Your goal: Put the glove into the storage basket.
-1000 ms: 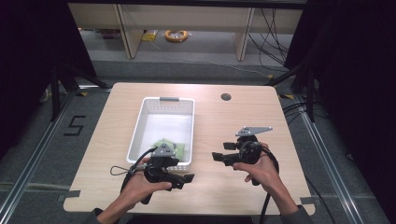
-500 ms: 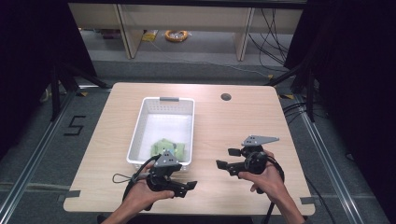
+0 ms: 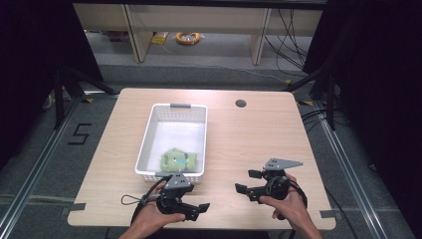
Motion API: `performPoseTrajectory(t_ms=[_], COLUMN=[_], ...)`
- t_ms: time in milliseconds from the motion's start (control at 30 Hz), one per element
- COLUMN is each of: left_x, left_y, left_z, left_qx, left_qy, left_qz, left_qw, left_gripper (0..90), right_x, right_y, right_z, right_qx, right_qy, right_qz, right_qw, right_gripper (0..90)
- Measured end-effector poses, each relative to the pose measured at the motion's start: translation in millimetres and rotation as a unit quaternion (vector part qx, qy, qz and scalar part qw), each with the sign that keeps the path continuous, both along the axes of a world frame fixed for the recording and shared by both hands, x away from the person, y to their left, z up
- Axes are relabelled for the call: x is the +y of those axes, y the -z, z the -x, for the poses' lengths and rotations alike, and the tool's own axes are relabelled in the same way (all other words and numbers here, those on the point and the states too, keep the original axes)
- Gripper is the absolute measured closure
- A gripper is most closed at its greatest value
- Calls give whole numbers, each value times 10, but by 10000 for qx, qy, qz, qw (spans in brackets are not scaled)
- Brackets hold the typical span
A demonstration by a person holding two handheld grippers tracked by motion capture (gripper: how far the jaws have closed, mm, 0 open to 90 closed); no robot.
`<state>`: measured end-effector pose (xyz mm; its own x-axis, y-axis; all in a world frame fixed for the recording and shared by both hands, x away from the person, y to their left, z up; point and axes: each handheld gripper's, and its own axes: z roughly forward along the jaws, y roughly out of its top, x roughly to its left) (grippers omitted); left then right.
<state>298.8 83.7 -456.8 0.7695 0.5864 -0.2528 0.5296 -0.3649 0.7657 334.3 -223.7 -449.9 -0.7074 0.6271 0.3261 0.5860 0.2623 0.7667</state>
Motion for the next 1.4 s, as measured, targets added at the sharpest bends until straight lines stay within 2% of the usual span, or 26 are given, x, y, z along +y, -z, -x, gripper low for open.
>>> performPoseTrajectory(t_ms=[233,267,333,433,567,600,633,667,700,733,767,800,833,867,900,933,1000,1033,1067,1100,1167,1200,1233,1300,1333,1400], left_x=[7,6,10,8,1,9,4,14,16,15,28,21,20,19,35,19,20,24,26,20,45,29,32,31,36,35], left_y=[84,102,125,180,256,275,291,304,317,337,348,363,372,388,391,420,432,446,453,468,481,496,507,518,525,528], left_z=[47,53,75,84,117,125,137,143,150,161,158,173,186,190,184,212,216,218,227,233,246,270,273,284,296,300], left_qx=[-31,-30,-44,-101,-89,-99,-142,-177,-163,-159,-183,-145,-83,-149,-197,-145,-149,-182,-133,-144,-171,-73,-105,-107,-57,-73], left_qy=[-63,-85,-126,-42,5,-32,-8,3,11,-20,-8,0,-60,-11,55,-47,-25,27,6,-26,79,-35,47,24,13,6], left_qz=[26,87,43,28,-5,-117,-53,-105,-92,-49,-144,-67,-94,-89,-237,-167,-164,-176,-183,-121,-245,-177,-207,-214,-257,-270], left_qw=[10000,9999,9999,9999,10000,9999,9999,9998,9998,9999,9997,9999,9999,9998,9995,9997,9998,9997,9997,9998,9995,9998,9997,9997,9997,9996], left_gripper=[181,180,179,178,174,174,174,173,173,173,173,173,172,172,172,170,170,170,170,170,170,170,170,170,170,171], right_x=[-74,-82,-97,-102,-107,-107,-121,-126,-126,-125,-125,-125,-133,-127,-127,-132,-136,-138,-153,-154,-153,-166,-156,-167,-156,-170], right_y=[87,99,122,148,200,200,220,228,228,243,243,253,269,292,292,309,326,330,349,366,383,408,416,412,420,428], right_z=[52,96,126,152,231,231,222,265,265,307,307,326,325,359,359,387,383,405,405,415,449,441,467,486,509,511], right_qx=[-51,23,-23,-14,5,5,-154,-177,-177,-64,-64,-86,-149,-94,-94,-87,-152,-119,-222,-212,-133,-162,-165,-249,-231,-243], right_qy=[-34,32,21,25,8,8,-59,23,23,-32,-32,43,-22,-19,-19,-13,-48,-15,-35,-54,-46,-197,-107,-91,-48,-99], right_qz=[-8,-15,23,7,181,181,254,347,347,355,355,382,452,464,464,596,611,700,804,830,845,852,833,935,881,921], right_qw=[10000,10000,10000,10000,9998,9998,9995,9992,9992,9993,9993,9992,9989,9989,9989,9982,9980,9975,9965,9963,9963,9960,9963,9953,9958,9954], right_gripper=[206,206,206,206,205,205,205,204,204,204,204,204,204,203,203,201,197,196,195,194,193,190,189,186,186,185])
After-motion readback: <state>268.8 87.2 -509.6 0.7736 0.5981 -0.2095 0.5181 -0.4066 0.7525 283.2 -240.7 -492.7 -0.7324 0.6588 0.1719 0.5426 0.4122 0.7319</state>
